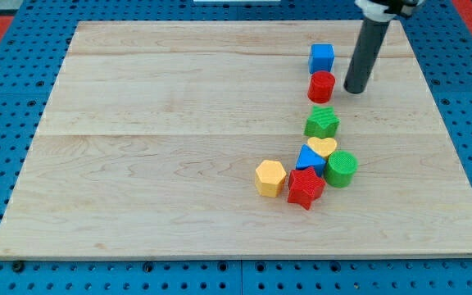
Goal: Point at green circle
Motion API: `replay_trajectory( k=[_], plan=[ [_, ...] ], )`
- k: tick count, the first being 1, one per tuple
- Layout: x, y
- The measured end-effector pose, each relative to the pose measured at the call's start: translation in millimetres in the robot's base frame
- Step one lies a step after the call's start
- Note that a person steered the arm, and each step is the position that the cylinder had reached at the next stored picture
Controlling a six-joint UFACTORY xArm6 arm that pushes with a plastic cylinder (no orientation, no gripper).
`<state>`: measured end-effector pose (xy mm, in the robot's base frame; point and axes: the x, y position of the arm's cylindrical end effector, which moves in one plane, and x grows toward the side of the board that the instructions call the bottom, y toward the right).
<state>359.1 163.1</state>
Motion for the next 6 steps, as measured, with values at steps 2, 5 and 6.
replay_trajectory(
  k=[2, 5, 6],
  plan=[
    [1, -26],
    [161, 34],
    [166, 8]
  ],
)
